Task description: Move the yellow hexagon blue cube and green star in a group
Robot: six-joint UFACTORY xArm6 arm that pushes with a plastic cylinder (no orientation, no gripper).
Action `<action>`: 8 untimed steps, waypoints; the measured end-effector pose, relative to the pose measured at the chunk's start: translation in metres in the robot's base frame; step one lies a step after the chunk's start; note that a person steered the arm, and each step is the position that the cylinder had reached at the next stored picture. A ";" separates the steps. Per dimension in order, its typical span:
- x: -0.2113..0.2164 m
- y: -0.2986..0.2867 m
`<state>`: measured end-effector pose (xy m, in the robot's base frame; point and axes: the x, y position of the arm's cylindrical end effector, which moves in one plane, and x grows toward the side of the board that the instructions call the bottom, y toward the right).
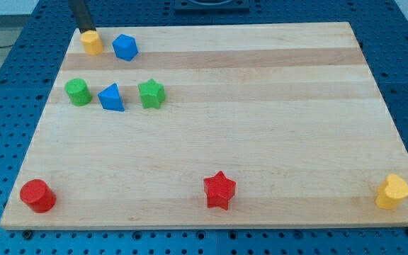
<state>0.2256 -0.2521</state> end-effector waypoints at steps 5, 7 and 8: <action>-0.012 -0.015; 0.036 0.086; 0.079 0.082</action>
<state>0.3048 -0.1697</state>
